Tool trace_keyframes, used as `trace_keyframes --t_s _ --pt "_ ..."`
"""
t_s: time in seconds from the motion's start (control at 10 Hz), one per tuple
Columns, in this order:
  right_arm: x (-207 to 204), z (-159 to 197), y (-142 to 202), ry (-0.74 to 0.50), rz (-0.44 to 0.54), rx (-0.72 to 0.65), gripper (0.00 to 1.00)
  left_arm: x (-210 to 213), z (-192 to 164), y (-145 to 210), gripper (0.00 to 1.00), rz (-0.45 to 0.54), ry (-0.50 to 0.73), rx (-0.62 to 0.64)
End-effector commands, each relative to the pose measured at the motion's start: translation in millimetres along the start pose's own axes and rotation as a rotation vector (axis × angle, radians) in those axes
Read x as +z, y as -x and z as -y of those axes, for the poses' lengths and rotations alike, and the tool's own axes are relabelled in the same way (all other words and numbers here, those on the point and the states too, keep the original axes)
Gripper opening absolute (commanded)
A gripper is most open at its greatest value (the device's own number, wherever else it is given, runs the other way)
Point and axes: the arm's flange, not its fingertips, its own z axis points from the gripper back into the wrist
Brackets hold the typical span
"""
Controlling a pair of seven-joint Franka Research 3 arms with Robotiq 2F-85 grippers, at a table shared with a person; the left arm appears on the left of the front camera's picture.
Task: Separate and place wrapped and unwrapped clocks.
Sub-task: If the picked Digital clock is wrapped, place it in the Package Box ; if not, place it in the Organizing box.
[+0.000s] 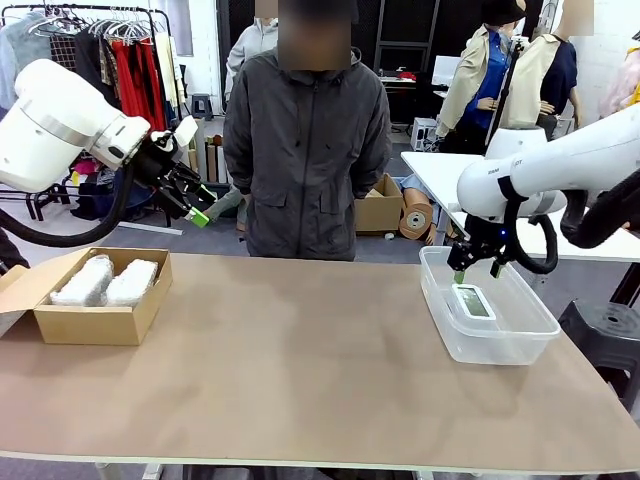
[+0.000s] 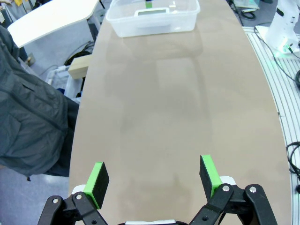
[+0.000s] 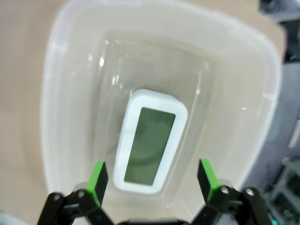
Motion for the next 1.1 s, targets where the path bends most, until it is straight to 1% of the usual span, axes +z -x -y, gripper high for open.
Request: trace_keyframes --t_s 0.0,0.2,0.3,0.4,0.5,0.6,0.7,0.8,0.9,1.0 --pt "33 -9 19 0.056 0.014 0.186 1.0 1 1 0 1.0 -0.001 -0.001 -0.009" --pt "65 -24 27 0.026 0.044 0.376 1.0 1 1 0 1.0 -0.001 -0.001 -0.009" --pt "80 -34 35 -0.034 0.054 0.542 1.0 1 1 0 1.0 -0.001 -0.001 -0.009" --pt "86 -41 39 -0.078 0.062 0.645 1.0 1 1 0 1.0 -0.001 -0.001 -0.009" --pt "95 -50 45 -0.117 0.092 0.778 1.0 1 1 0 1.0 -0.001 -0.001 -0.009" --pt "104 -59 52 -0.123 0.151 0.97 1.0 1 1 0 1.0 -0.001 -0.001 -0.009" --pt "108 -68 62 -0.118 0.201 1.129 1.0 1 1 0 1.0 -0.001 -0.001 -0.009" --pt "115 -73 70 -0.14 0.221 1.261 1.0 1 1 0 1.0 -0.001 -0.001 -0.009" --pt "122 -77 74 -0.19 0.249 1.341 1.0 1 1 0 1.0 -0.001 -0.001 -0.009" --pt "130 -77 74 -0.27 0.28 1.376 1.0 1 1 0 1.0 -0.001 -0.001 -0.009"
